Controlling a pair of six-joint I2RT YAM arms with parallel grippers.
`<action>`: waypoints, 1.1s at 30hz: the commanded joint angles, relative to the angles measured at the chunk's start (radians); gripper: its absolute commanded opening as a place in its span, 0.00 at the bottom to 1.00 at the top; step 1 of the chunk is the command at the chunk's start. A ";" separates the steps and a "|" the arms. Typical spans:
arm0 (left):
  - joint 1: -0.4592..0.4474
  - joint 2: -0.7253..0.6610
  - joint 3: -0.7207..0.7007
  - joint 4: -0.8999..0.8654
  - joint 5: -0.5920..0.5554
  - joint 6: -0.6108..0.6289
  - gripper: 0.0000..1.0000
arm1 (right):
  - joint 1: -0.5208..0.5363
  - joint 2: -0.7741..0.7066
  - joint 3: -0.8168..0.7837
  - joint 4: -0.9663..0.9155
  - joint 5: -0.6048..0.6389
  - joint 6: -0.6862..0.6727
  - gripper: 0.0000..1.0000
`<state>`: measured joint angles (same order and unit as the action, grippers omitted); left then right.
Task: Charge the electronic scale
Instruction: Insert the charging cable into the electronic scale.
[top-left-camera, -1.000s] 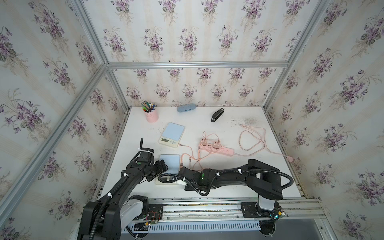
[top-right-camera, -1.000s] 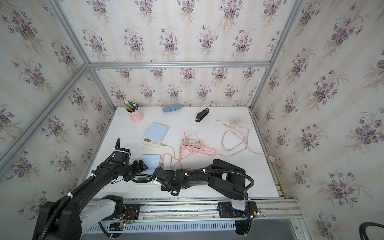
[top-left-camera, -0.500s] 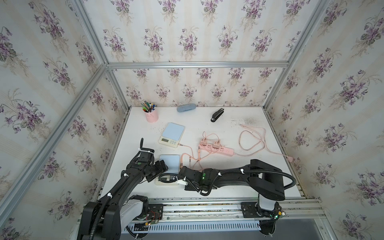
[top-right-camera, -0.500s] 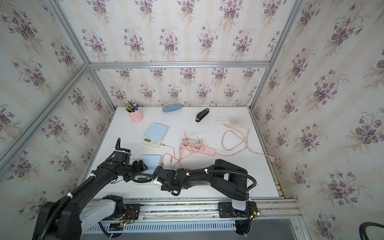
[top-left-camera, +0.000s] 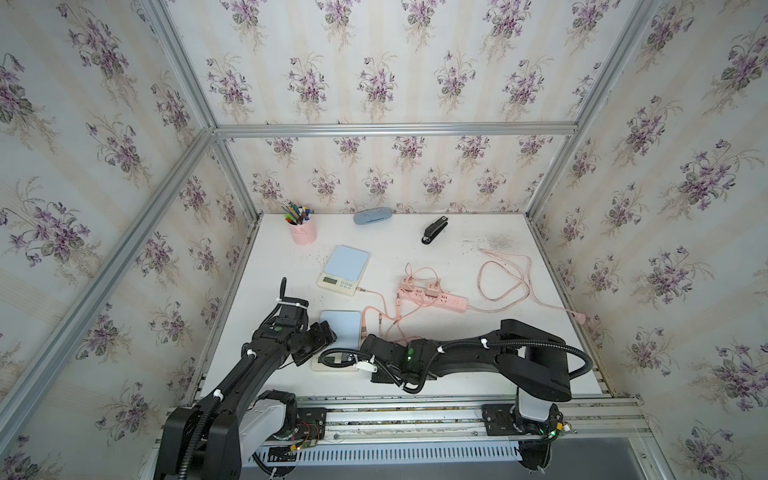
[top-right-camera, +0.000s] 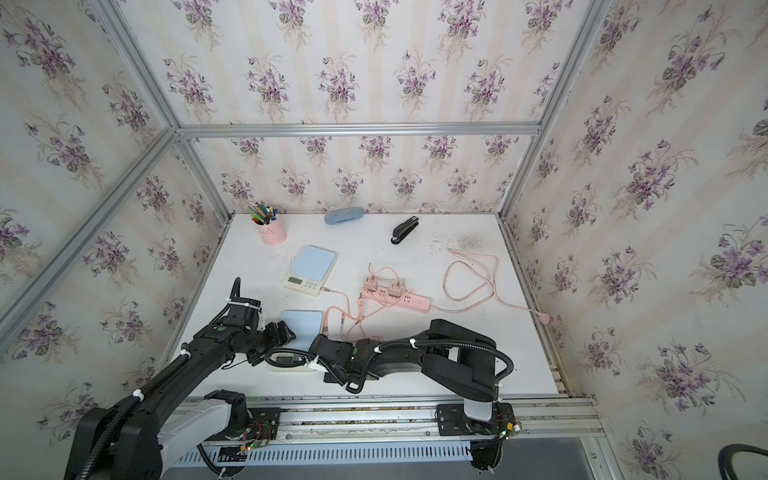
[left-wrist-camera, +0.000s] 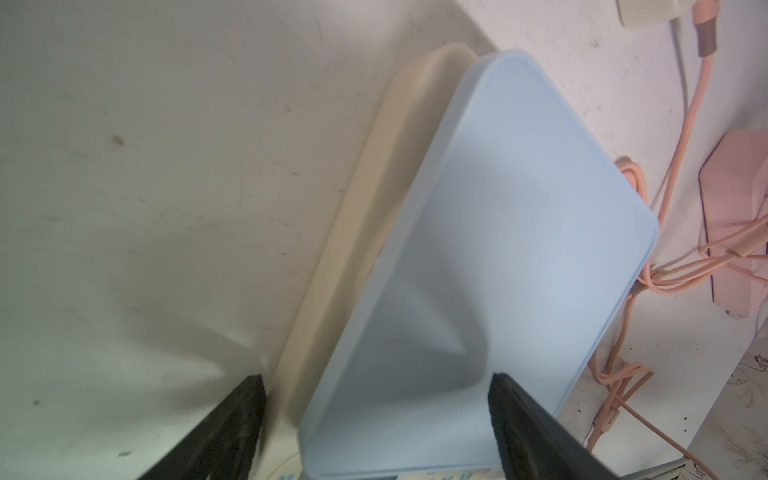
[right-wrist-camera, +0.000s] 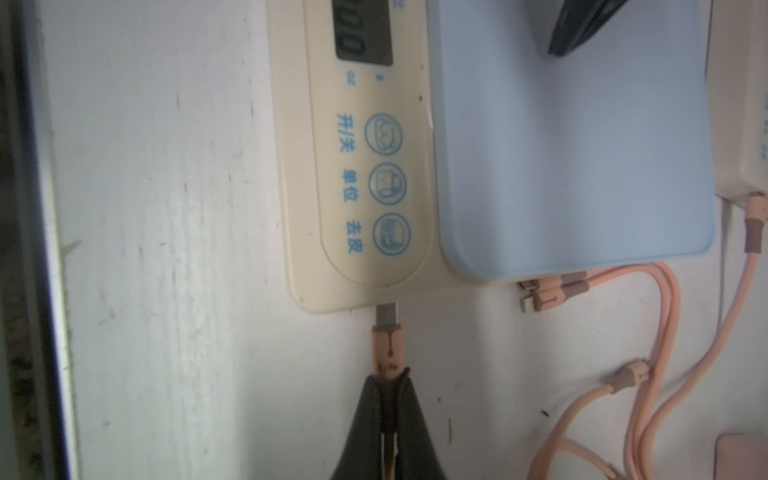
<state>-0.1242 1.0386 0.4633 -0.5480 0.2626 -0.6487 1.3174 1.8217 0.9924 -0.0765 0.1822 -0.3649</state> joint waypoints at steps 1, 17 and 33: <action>0.000 0.000 -0.002 -0.017 0.020 -0.017 0.86 | 0.001 -0.010 0.011 0.052 -0.015 0.007 0.00; -0.069 -0.079 -0.015 -0.079 -0.143 -0.036 0.89 | 0.001 -0.035 -0.032 0.051 -0.006 0.022 0.00; -0.092 -0.078 -0.028 -0.083 -0.148 -0.058 0.88 | 0.001 -0.035 -0.063 0.061 0.014 0.017 0.00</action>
<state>-0.2142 0.9600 0.4347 -0.5968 0.1490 -0.6930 1.3178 1.7977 0.9310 -0.0265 0.1913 -0.3470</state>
